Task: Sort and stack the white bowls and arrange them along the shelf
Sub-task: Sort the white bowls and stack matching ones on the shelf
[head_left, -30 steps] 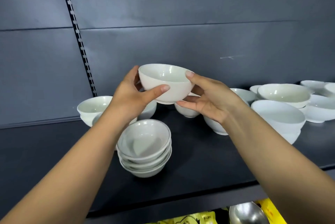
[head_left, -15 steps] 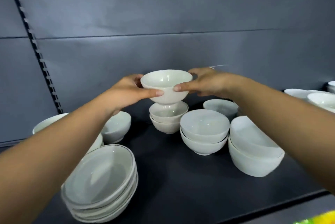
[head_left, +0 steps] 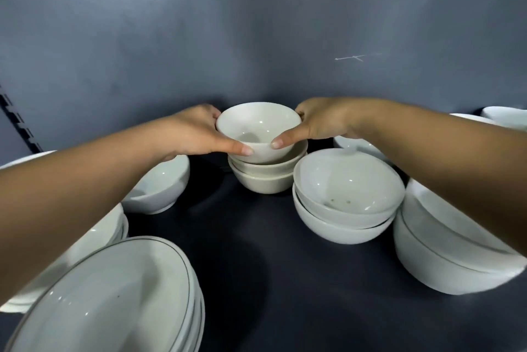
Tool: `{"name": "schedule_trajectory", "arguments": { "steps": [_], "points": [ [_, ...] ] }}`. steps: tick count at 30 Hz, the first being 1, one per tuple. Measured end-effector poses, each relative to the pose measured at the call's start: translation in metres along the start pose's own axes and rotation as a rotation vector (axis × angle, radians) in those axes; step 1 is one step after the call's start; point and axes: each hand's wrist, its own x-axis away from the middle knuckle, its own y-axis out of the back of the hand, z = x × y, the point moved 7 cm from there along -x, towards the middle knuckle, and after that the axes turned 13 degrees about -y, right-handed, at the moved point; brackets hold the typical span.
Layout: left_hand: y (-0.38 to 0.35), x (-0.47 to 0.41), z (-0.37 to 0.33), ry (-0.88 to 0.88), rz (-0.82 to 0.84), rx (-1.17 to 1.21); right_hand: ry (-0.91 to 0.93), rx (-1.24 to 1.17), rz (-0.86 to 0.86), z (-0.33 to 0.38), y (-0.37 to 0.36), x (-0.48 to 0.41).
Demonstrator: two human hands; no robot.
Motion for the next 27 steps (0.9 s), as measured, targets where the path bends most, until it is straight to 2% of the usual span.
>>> {"name": "schedule_trajectory", "arguments": {
  "steps": [4, 11, 27],
  "points": [
    [-0.006, -0.004, 0.0, -0.006, 0.025, -0.017, -0.021, 0.031, -0.021, -0.004, -0.002, -0.005],
    [-0.022, -0.009, 0.006, 0.007, 0.082, -0.06, -0.018, 0.07, 0.057, -0.012, -0.012, -0.004],
    [-0.027, -0.016, 0.02, -0.035, 0.12, 0.086, -0.019, 0.025, 0.057, -0.016, -0.015, -0.004]
  ]
}}
